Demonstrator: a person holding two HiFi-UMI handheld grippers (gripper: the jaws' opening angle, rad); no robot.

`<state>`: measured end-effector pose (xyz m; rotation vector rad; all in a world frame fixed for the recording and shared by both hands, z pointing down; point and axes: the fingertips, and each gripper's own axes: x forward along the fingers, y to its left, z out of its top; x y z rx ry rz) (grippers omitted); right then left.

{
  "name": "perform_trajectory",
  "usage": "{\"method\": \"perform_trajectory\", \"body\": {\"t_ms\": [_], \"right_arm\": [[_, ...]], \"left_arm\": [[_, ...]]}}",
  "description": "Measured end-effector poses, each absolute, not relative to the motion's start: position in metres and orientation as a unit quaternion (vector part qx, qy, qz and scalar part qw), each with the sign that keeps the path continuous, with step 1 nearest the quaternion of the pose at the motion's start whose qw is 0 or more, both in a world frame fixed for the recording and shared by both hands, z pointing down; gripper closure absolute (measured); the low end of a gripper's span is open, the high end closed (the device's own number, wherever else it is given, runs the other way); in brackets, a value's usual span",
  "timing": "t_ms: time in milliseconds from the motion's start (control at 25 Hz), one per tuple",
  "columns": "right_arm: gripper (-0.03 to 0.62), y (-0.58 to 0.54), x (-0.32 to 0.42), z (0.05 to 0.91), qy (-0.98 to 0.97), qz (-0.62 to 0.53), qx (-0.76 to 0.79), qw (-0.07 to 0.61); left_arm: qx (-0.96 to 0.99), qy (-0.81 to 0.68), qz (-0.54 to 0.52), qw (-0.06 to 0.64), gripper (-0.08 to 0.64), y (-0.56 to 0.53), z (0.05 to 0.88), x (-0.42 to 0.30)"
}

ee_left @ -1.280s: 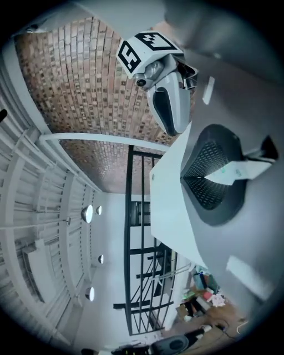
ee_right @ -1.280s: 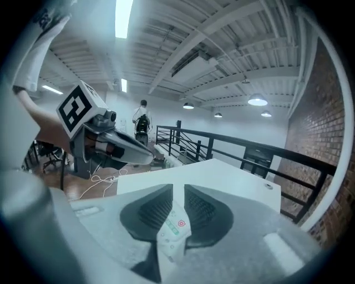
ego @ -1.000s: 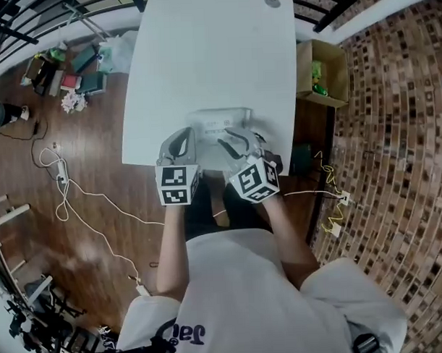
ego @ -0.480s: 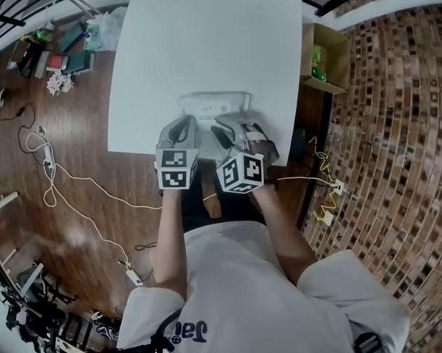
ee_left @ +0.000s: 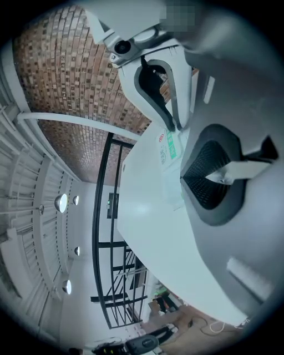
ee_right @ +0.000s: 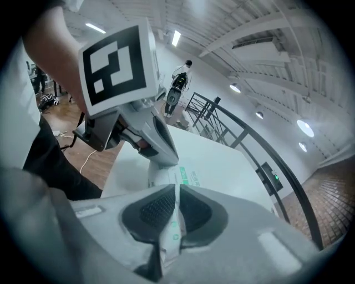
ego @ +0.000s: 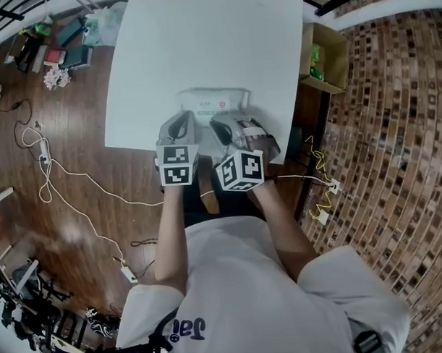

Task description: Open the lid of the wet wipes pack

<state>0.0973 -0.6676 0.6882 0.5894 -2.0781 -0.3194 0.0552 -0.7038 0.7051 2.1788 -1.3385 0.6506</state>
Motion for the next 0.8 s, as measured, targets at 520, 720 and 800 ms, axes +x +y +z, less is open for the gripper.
{"method": "perform_trajectory", "body": {"t_ms": [520, 720, 800], "right_arm": [[0.581, -0.761, 0.108, 0.640, -0.878, -0.023, 0.273, 0.392], [0.580, -0.798, 0.111, 0.675, -0.882, 0.105, 0.266, 0.374], [0.578, -0.804, 0.112, 0.694, -0.873, 0.135, 0.263, 0.389]], "left_arm": [[0.800, -0.482, 0.249, 0.257, 0.543, -0.703, 0.707, 0.056], [0.800, -0.481, 0.245, 0.261, 0.543, -0.703, 0.706, 0.056], [0.799, -0.482, 0.248, 0.261, 0.543, -0.703, 0.707, 0.056]]}}
